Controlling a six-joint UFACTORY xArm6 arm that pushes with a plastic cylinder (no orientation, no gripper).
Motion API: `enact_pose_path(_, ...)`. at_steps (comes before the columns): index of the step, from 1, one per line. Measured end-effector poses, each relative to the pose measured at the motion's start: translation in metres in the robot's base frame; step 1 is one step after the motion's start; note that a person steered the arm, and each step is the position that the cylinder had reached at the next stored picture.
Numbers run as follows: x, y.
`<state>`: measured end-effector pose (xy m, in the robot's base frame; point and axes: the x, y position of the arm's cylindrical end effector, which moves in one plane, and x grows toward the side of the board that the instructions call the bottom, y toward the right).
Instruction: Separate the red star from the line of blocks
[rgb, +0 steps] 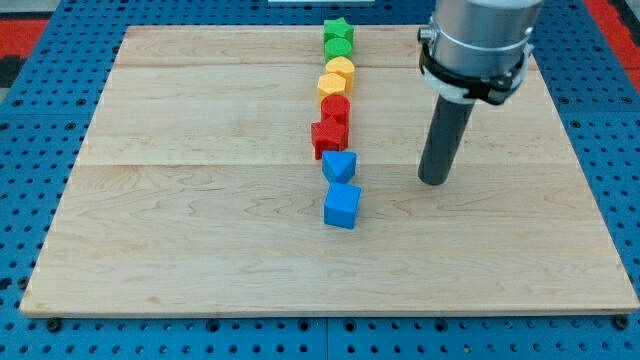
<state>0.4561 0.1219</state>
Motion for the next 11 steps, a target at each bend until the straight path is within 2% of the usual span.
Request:
enact_pose_path(1, -0.026, -0.009)
enact_pose_path(4, -0.043, -0.163)
enact_pose_path(5, -0.059, -0.186)
enact_pose_path(6, -0.075, -0.187)
enact_pose_path(11, -0.072, -0.187)
